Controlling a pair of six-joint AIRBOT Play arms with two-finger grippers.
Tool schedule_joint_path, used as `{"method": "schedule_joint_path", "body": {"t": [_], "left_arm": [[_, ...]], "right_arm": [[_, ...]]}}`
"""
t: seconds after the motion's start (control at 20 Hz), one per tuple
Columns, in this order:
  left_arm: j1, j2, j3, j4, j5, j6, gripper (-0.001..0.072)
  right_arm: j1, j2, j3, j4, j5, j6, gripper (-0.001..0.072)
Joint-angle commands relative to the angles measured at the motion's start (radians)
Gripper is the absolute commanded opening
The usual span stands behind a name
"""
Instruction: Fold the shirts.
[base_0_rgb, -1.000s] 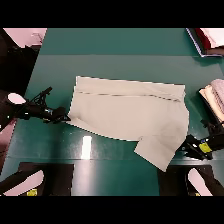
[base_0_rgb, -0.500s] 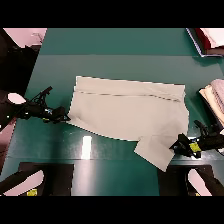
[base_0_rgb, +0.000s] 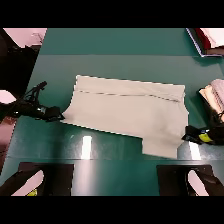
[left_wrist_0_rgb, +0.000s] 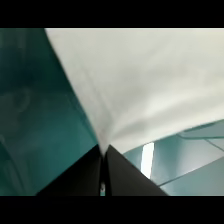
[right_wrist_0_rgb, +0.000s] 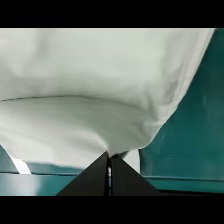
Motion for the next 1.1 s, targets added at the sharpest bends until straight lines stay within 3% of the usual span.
{"method": "schedule_joint_path", "body": {"t": [0.0,0.15,0.25,0.45,0.7,1.05], "left_arm": [[0.001,0.121,0.006,0.049,-0.134,-0.022,0.0024],[0.001,0.184,0.006,0.023,-0.239,-0.081,0.0024],[-0.011,0.187,0.002,-0.044,-0.228,-0.087,0.0024],[-0.135,0.168,0.002,-0.040,0.093,-0.110,0.0024],[-0.143,0.011,0.020,-0.028,0.343,-0.190,0.0025],[-0.135,-0.206,0.129,-0.059,0.437,-0.188,0.0025]], "right_arm": [[0.022,0.081,0.116,-0.056,0.102,-0.001,0.0016],[0.022,0.130,0.148,-0.053,0.160,-0.004,0.0015],[0.022,0.143,0.162,-0.046,0.140,-0.021,0.0015],[0.022,0.032,0.239,-0.045,0.037,-0.069,0.0015],[0.022,-0.212,0.384,-0.045,-0.077,-0.103,0.0015],[0.059,-0.509,0.634,0.006,-0.148,-0.136,0.0015]]}}
